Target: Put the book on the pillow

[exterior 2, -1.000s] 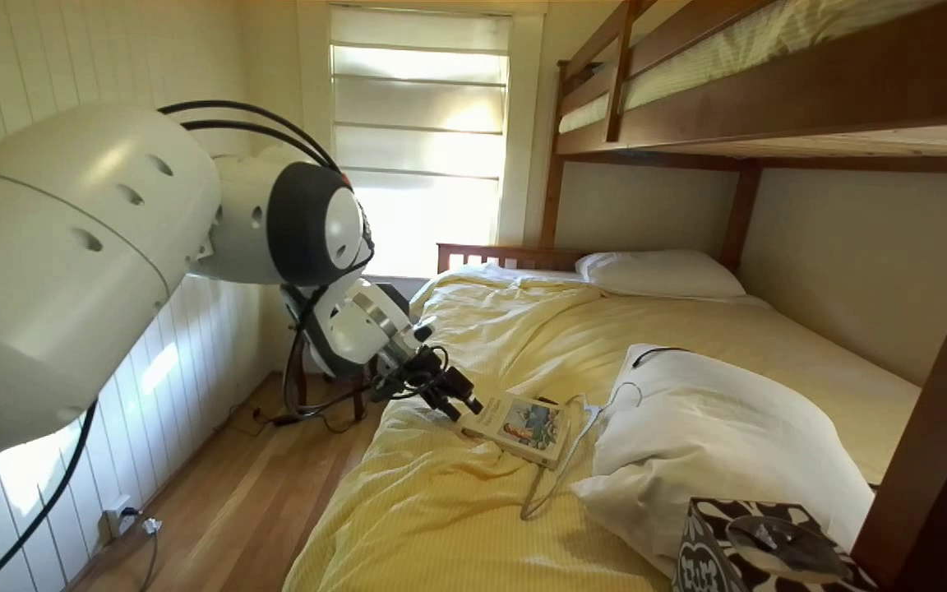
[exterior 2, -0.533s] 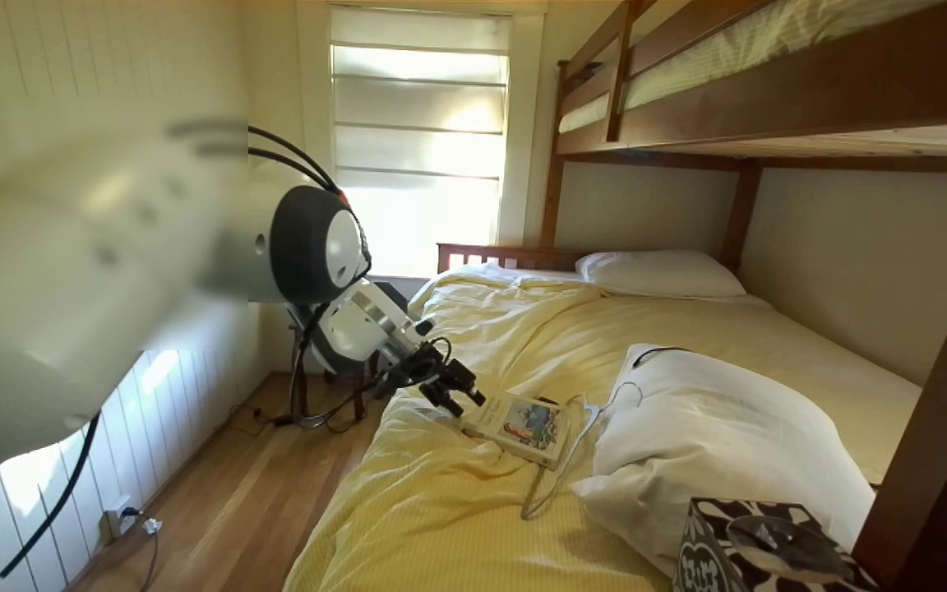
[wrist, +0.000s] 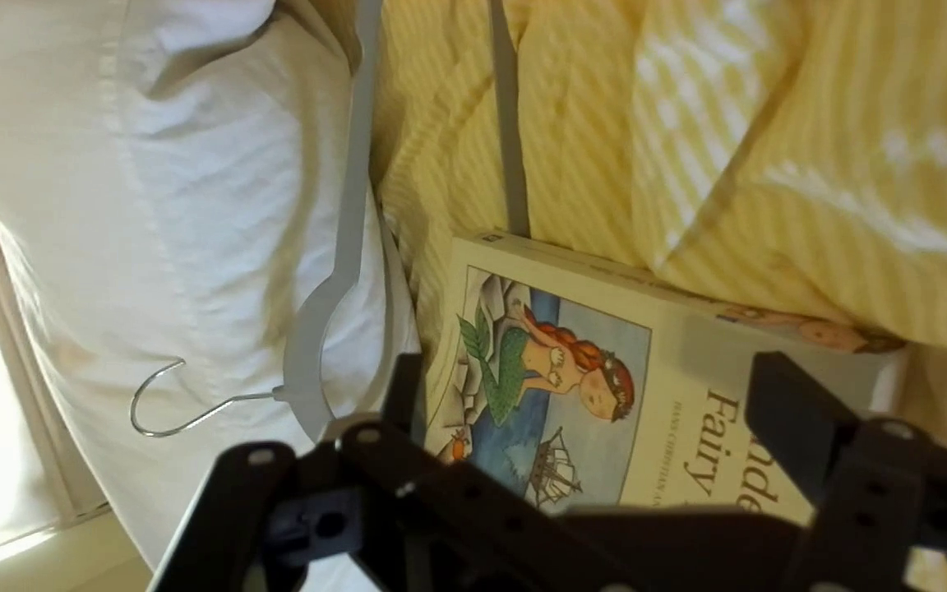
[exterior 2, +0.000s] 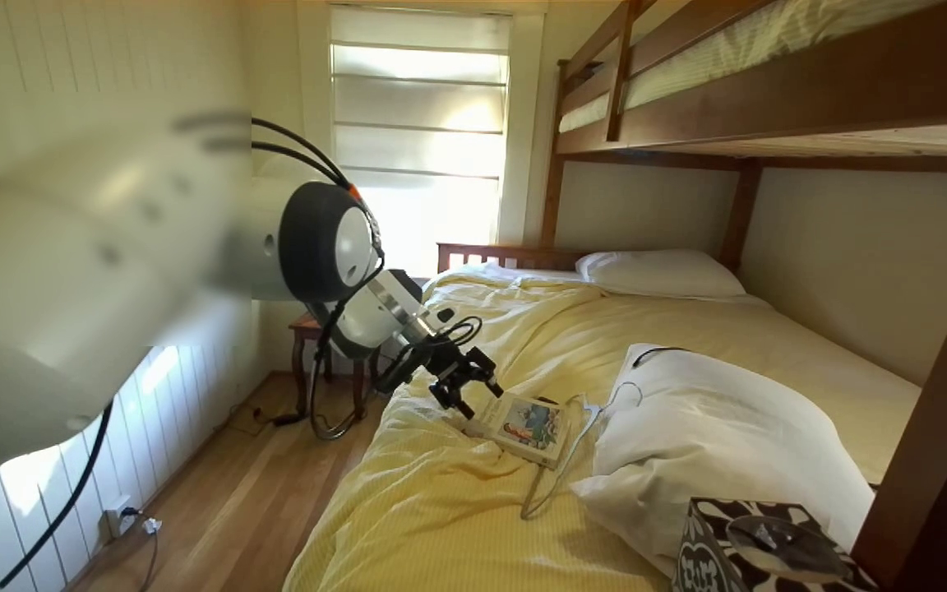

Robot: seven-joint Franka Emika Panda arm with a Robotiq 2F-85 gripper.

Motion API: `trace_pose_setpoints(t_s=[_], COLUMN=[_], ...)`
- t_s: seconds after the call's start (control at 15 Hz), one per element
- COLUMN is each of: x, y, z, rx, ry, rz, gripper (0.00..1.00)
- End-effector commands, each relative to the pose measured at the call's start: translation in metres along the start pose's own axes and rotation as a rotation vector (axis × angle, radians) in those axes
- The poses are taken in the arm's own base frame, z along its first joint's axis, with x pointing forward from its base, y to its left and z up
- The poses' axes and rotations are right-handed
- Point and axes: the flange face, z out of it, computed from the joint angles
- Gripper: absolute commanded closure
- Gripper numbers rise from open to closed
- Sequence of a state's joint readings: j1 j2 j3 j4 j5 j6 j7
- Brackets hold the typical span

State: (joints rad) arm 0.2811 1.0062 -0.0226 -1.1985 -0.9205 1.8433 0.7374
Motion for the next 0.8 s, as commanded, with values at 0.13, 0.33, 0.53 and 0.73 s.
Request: trace_pose_setpoints(t_s=[0.13, 0.33, 0.53, 0.73], x=[0.000, -0.001, 0.002, 0.012], y=[-0.022, -0.036, -0.041, -0.041], z=[-0.007, -0.013, -0.006, 0.008], rx=[0.081, 0.123, 0.129, 0.140], ry=[0.008, -0.001, -0.033, -0.047], rz=[-0.029, -0.033, -0.013, -0.020], gripper=[0.00, 0.00, 0.00, 0.00])
